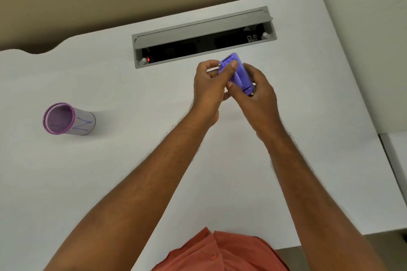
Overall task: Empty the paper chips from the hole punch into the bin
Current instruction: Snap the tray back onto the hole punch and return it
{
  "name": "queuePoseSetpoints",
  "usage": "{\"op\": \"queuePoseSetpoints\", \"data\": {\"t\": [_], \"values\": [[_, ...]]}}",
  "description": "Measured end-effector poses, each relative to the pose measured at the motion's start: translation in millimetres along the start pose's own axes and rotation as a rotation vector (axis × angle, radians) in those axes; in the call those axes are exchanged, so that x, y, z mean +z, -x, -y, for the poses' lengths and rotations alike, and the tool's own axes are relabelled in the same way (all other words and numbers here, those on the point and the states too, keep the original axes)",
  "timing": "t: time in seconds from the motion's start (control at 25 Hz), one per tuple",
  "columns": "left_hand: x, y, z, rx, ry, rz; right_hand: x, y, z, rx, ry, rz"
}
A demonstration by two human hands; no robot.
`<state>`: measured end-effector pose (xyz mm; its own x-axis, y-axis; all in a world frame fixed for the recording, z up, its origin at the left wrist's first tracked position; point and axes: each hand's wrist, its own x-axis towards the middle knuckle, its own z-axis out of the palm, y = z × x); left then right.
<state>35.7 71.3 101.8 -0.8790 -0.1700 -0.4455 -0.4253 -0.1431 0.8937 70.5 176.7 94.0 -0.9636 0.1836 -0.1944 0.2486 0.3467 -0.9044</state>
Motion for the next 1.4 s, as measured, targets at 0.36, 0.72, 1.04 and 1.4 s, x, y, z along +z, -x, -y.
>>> {"op": "queuePoseSetpoints", "data": {"t": [0.36, 0.72, 1.04, 1.4], "values": [[22, -52, 47, 0.186, -0.47, -0.015, -29, -65, -56, 0.221, -0.177, -0.18], [9, -87, 106, 0.362, -1.052, 0.075, -57, -136, -111, 0.318, -0.187, -0.363], [1, -98, 129, 0.516, -1.294, 0.129, -53, -146, -127, 0.165, 0.124, -0.377], [-5, -102, 134, 0.557, -1.372, 0.129, -54, -149, -133, 0.139, 0.241, -0.369]]}}
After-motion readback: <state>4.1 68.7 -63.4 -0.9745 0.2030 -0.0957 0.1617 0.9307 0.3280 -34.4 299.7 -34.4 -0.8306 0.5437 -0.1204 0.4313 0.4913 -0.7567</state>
